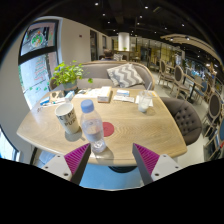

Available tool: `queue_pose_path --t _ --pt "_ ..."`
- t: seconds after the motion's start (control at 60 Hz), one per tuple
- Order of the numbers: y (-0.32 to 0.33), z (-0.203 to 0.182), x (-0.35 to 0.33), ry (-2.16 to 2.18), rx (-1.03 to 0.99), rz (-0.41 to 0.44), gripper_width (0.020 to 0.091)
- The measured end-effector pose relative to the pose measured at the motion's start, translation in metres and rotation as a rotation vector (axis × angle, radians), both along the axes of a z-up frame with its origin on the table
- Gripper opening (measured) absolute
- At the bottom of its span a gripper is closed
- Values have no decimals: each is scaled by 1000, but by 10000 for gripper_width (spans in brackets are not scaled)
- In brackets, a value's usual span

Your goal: Pour water

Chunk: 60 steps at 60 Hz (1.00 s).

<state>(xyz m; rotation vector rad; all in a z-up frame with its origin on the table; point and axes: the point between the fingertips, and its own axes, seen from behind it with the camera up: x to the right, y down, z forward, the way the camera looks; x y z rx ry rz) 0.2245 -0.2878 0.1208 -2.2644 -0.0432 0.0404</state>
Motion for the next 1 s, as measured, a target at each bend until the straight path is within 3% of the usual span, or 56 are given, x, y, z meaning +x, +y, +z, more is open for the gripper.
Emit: queue_pose_path --t 0.283,0.417,0.5,0.783,0.8,1.0 --pt "72 -41 -57 8 105 -33 845" --pt "101 -61 -53 -30 164 -79 680" --pt "112 -60 -59 13 191 -101 506" --pt "112 -49 -57 -15 193 -147 338" --pt "112 -47 -58 -25 192 -138 294" --pt "121 -6 -56 -187 196 -74 295"
